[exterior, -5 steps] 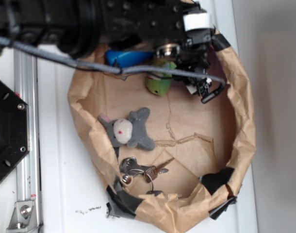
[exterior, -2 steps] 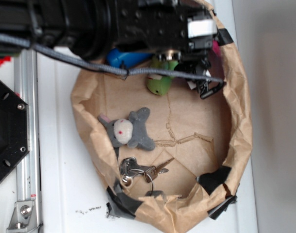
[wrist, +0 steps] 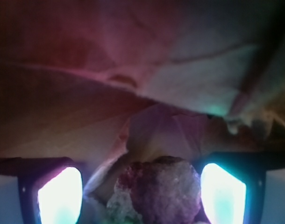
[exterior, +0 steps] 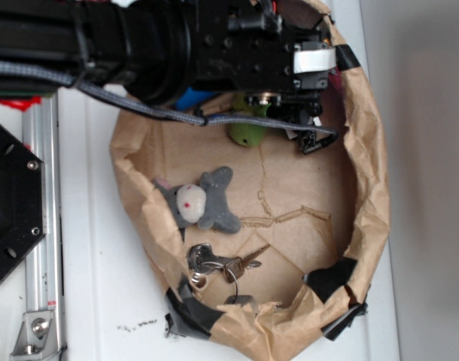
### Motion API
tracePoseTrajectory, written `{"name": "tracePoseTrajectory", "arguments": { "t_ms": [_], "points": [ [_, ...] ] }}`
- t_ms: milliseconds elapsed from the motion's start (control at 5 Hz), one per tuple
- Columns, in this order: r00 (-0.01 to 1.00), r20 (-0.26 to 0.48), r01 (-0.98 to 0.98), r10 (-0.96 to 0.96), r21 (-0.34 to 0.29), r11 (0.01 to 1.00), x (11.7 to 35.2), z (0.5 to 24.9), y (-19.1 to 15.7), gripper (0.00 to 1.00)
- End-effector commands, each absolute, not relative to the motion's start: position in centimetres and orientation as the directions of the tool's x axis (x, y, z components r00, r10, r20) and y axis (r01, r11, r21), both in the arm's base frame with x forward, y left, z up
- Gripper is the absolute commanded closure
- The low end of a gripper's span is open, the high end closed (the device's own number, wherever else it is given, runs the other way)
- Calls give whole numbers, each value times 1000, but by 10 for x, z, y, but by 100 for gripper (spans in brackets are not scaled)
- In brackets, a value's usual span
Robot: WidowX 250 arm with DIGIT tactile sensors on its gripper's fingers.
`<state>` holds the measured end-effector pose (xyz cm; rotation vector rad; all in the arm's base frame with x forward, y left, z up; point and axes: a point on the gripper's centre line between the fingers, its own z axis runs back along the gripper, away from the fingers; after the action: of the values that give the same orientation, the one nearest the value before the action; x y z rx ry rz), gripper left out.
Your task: Grab the rock.
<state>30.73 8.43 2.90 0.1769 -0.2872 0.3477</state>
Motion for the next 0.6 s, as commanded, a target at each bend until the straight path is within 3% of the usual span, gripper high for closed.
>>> {"name": "tracePoseTrajectory", "arguments": {
  "t_ms": [0,400],
  "points": [
    [900,322,-345,293,117,931,311,35,80,100],
    [896,333,-349,295,114,930,311,37,79,100]
  ]
}}
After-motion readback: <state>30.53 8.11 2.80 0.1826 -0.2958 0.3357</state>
